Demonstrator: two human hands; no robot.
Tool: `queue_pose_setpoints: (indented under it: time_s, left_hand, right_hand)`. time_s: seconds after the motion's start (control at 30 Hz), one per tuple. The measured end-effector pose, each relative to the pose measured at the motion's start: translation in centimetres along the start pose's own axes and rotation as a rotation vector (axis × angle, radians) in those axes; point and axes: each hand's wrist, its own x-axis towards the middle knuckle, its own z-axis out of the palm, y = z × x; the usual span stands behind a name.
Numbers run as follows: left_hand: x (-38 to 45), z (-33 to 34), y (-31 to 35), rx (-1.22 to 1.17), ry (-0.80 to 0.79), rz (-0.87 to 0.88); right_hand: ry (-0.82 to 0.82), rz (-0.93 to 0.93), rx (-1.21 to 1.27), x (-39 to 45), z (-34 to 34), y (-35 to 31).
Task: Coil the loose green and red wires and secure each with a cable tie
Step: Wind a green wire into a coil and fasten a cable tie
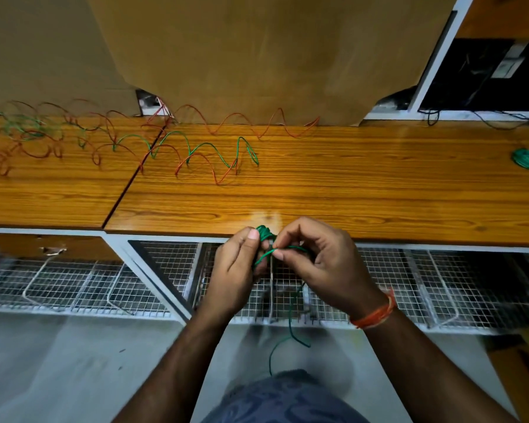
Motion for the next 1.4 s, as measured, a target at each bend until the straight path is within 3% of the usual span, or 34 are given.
queue_pose_setpoints:
  time_s: [0.2,0.47,0.6,0.8,0.93,0.97,1.1,1.17,1.23,1.3,1.37,1.4]
  left_hand:
    - [-0.3,-0.4,0.1,0.067,-0.179,-0.021]
    - [-0.1,-0.8,0.2,-0.108,-0.129,-0.171]
    - [0.1,-0.7,0.4,-0.104,-0.128,-0.164]
    - [-0.1,-0.6,0.8,-0.05,-0.158,-0.175]
    - [0.2,0.2,1.0,-0.062,-0.168,-0.175]
    - [0.3,0.3,1.0,-0.07,-0.172,-0.176]
    - [0.4,0.2,0.9,-0.047,-0.18,-0.205]
    - [0.2,0.2,0.7,-0.033,-0.188,-0.222]
    - [0.0,0.3,0.4,-0.022,-0.199,-0.235]
    - [0.1,0.6,0.4,-0.013,-0.189,-0.237]
    - [0.4,0.9,0.8,-0.042,-0.176,-0.218]
    - [0.6,0.8,0.9,-0.064,-0.17,-0.213]
  right_hand:
    - [0.053,0.043,0.013,0.2,-0.6,1.5]
    - [0.007,0.198,0.003,-0.8,-0.8,4.8]
    - [-0.095,0.276,-0.026,-1.3,-0.4,5.8]
    - [-0.375,0.556,-0.331,-1.9,-1.9,7.1]
    - [-0.108,0.495,-0.535,-2.6,0.8,7.6]
    - [-0.119,0.465,-0.511,-2.9,1.9,7.6]
    - [-0.593,0.643,-0.312,-4.3,2.3,7.9]
    - [-0.724,0.76,-0.389,-4.4,1.3,8.7]
    - [-0.627,0.806,-0.59,-4.0,0.9,9.5]
    - [-0.394,0.743,-0.716,-3.7,1.1,10.3]
    - [-0.213,0.625,-0.565,-3.7,2.0,10.1]
    - [-0.225,0.593,-0.432,-3.8,2.5,10.0]
